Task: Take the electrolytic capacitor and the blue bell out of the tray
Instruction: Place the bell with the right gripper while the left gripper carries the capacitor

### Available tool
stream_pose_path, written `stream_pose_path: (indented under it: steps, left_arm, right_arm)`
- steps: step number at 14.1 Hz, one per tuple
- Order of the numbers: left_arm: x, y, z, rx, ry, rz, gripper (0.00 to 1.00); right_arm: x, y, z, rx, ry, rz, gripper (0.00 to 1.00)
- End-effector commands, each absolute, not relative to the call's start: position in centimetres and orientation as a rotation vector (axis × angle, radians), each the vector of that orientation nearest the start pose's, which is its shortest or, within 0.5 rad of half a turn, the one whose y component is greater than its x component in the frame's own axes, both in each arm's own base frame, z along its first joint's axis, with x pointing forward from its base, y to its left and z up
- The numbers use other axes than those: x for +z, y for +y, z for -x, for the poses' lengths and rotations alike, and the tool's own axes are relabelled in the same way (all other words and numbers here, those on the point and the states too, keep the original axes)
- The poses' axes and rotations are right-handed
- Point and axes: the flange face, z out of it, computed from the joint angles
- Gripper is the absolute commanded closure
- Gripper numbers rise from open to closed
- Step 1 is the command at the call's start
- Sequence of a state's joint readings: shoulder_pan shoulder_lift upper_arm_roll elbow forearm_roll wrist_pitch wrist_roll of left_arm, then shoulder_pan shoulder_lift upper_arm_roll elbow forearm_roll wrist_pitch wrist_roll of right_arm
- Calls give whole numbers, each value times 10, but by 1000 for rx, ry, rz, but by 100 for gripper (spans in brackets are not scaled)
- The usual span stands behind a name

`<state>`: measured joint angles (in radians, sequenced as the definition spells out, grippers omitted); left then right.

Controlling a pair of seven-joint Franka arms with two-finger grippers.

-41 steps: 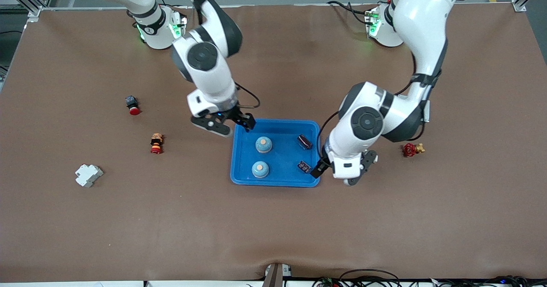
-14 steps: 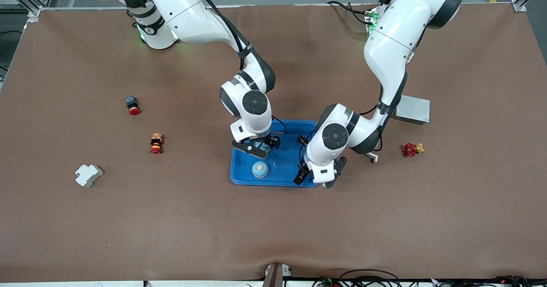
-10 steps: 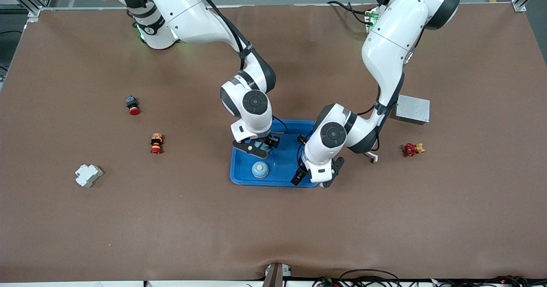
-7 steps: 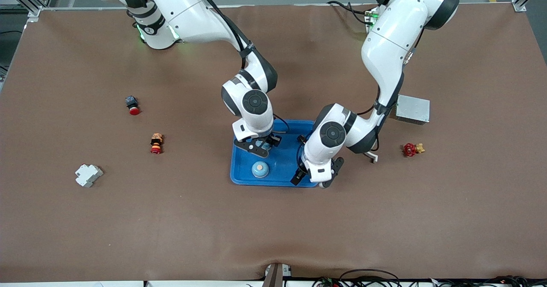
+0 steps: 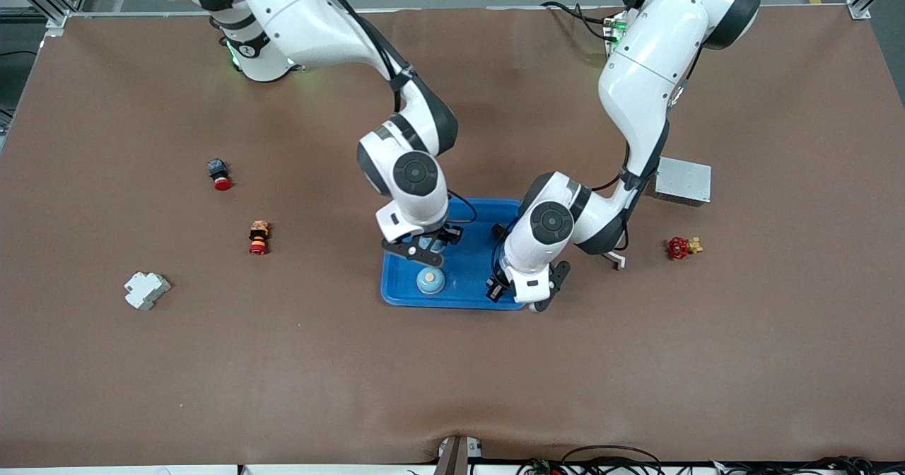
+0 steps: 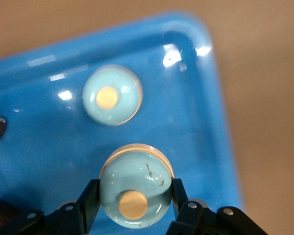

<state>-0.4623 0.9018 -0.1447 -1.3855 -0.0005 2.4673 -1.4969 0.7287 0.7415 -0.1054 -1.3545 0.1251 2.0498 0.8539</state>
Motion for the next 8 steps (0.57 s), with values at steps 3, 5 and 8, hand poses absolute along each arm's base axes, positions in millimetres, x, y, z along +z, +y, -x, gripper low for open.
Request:
stream_pose_path:
  steps: [3, 5, 8]
  left_arm:
    - [236, -405, -639, -82, -1601, 2970, 100]
    - [258, -399, -641, -79, -1596, 2954, 100]
    - [323, -379, -636, -29, -1531, 2892, 100]
  right_arm:
    - [413, 302, -622, 241, 74, 3093, 100]
    - [446, 226, -630, 279, -106, 3070, 100]
    - [457, 126, -624, 276, -276, 3032, 100]
